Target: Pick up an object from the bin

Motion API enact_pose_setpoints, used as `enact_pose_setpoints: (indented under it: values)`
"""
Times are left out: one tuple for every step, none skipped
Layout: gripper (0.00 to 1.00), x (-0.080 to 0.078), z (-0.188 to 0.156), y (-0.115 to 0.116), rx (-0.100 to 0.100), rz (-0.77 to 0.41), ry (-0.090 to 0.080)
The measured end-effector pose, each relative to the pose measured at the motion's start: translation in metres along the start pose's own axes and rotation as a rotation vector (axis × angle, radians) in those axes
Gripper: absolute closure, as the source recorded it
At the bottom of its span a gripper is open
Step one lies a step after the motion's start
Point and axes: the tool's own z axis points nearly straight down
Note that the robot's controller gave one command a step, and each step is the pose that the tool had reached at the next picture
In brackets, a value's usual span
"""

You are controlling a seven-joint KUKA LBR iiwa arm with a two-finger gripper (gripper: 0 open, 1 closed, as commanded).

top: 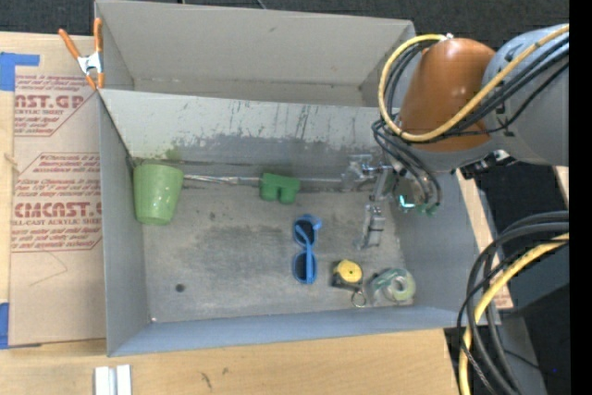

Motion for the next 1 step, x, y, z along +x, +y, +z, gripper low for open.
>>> enact_pose_setpoints:
  values:
    - [0.0,0.0599,0.0526,-0.0978,0.001,-0.058,0.0]
